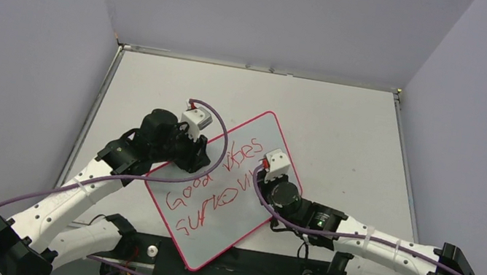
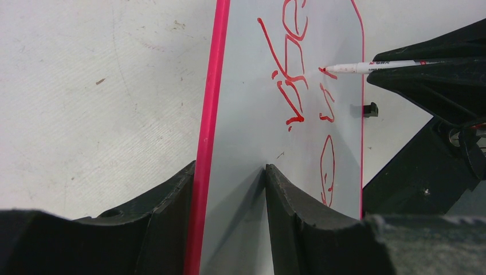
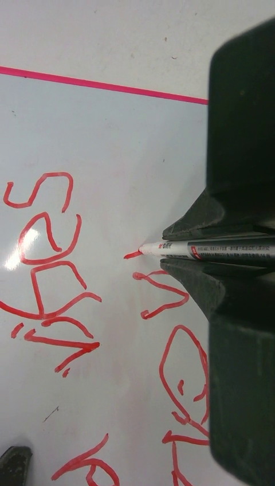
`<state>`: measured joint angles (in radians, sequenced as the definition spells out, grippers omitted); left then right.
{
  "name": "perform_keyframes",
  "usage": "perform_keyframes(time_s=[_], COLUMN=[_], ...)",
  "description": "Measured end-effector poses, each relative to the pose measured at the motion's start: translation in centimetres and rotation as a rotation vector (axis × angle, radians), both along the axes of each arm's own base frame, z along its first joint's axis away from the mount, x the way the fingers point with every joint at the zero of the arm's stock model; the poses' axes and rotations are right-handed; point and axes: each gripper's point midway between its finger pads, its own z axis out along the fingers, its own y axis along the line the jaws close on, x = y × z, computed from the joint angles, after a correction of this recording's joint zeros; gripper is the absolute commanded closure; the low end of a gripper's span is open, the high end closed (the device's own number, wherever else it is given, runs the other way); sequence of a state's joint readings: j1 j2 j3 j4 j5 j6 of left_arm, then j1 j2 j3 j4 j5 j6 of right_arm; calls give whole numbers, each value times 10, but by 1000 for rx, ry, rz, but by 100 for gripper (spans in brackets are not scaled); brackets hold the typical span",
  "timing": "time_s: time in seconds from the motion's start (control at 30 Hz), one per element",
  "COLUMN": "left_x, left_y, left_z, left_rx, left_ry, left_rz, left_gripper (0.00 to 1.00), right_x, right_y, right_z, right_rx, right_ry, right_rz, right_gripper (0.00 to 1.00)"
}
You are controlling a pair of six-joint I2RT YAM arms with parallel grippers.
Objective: Write a sentence on the whiteboard
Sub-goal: Write a sentence on the whiteboard stand.
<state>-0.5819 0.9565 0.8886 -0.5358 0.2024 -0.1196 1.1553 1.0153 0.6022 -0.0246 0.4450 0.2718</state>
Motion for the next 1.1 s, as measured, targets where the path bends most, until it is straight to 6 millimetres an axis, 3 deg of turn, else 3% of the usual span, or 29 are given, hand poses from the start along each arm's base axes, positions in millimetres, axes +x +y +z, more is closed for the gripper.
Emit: perform_keyframes(time_s=[0.53, 0.8, 1.1], left_x=[0, 0, 0], left_y=[0, 0, 1], left_z=[0, 0, -1], left_rx=[0, 0, 5], left_ry=[0, 0, 1], left_rz=[0, 0, 6], left_gripper=[100, 100, 100], right_x=[22, 21, 12], right_y=[-15, -15, -23], right_z=[2, 1, -14], right_rx=[-24, -11, 7], right_ry=[-13, -2, 32], right_rz=[-61, -59, -60], right_gripper=[100, 100, 100])
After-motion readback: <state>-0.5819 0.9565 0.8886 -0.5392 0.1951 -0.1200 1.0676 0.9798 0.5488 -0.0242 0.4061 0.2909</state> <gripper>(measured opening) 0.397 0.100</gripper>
